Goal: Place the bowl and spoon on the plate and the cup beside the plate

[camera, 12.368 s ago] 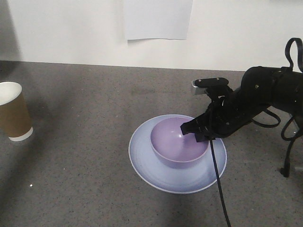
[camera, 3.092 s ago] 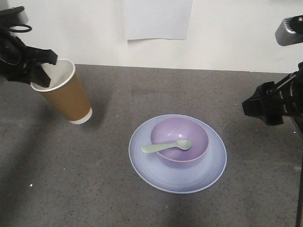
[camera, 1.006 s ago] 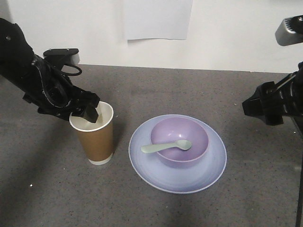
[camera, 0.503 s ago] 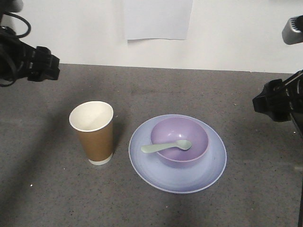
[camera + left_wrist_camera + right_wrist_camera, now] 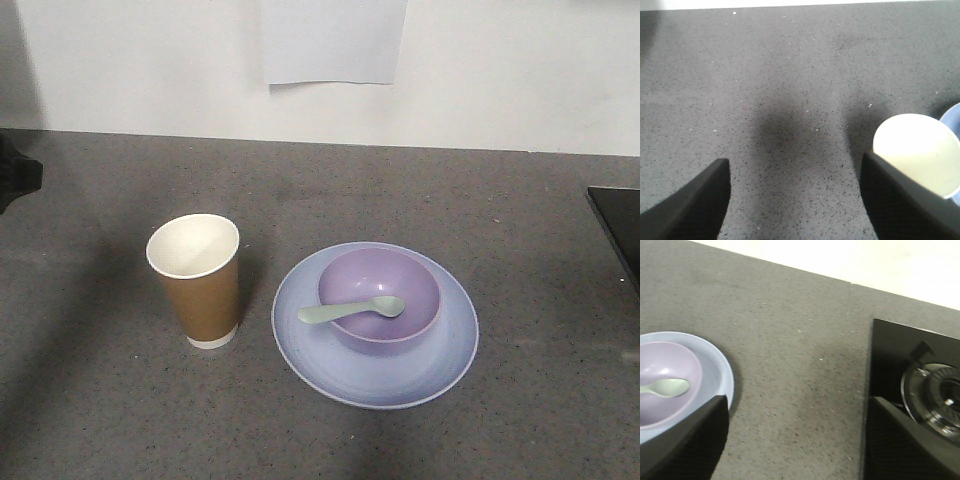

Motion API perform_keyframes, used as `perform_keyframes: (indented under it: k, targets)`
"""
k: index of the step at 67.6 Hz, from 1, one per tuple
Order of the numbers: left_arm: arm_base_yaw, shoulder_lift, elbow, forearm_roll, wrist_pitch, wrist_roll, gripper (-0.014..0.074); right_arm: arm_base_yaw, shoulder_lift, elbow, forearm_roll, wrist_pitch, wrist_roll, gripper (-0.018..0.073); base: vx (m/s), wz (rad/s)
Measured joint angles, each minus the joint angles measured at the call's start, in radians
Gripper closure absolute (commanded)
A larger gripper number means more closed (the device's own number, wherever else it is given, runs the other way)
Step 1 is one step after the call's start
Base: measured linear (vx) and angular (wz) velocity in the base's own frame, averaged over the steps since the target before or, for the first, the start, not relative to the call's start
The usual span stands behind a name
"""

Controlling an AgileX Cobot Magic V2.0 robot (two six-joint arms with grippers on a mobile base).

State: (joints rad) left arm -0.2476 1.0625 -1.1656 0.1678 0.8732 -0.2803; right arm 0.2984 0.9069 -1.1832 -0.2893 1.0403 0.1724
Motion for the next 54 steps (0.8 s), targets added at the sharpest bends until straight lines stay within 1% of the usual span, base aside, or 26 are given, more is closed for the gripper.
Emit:
perform_keyframes:
  k: [7, 15, 27, 35, 43, 48, 54]
  targets:
    - [0.0, -0.079, 0.075, 0.032, -0.034, -0.034, 0.0074, 0.0, -0.058, 0.072, -0.034, -0.002, 0.045, 0.0003, 0.0, 0.0]
    - [0.0, -0.175, 0.159, 0.048, -0.078, -0.055, 0.0074, 0.0, -0.135, 0.177, -0.044, -0.024, 0.089, 0.0003, 0.0, 0.0]
    - [0.0, -0.32, 0.284, 0.053, -0.131, -0.062, 0.0074, 0.0, -0.255, 0.303, -0.01, -0.061, 0.105, 0.0009, 0.0, 0.0]
    - [0.0, -0.398, 0.366, 0.054, -0.152, -0.062, 0.0096, 0.0, -0.309, 0.363, 0.023, -0.065, 0.108, 0.0045, 0.0, 0.0]
    - [0.0, -0.462, 0.429, 0.054, -0.176, -0.062, 0.0166, 0.0, -0.333, 0.402, 0.045, -0.072, 0.108, 0.0122, 0.0, 0.0]
    - [0.0, -0.49, 0.456, 0.054, -0.188, -0.062, 0.0244, 0.0, -0.335, 0.41, 0.05, -0.081, 0.108, 0.0192, 0.0, 0.0]
    - [0.0, -0.509, 0.475, 0.054, -0.194, -0.062, 0.0363, 0.0, -0.336, 0.411, 0.05, -0.095, 0.108, 0.0309, 0.0, 0.0]
